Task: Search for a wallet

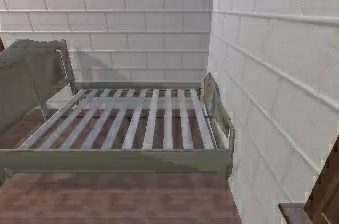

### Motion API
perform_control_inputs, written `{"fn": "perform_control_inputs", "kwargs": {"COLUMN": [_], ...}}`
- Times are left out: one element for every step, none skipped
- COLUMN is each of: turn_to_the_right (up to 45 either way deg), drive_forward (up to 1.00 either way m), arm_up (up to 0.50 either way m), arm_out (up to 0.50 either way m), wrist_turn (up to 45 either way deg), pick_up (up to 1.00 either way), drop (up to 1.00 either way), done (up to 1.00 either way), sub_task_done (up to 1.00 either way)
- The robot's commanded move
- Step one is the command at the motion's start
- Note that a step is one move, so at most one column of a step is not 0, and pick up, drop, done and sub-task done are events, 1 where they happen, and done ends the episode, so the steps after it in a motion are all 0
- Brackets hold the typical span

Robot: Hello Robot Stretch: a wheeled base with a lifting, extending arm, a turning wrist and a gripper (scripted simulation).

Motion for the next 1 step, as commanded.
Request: {"fn": "perform_control_inputs", "kwargs": {"turn_to_the_right": [-15.0], "drive_forward": [0.00], "arm_up": [0.00], "arm_out": [0.00], "wrist_turn": [0.0], "pick_up": [0.00], "drop": [0.00], "done": [0.00], "sub_task_done": [0.00]}}
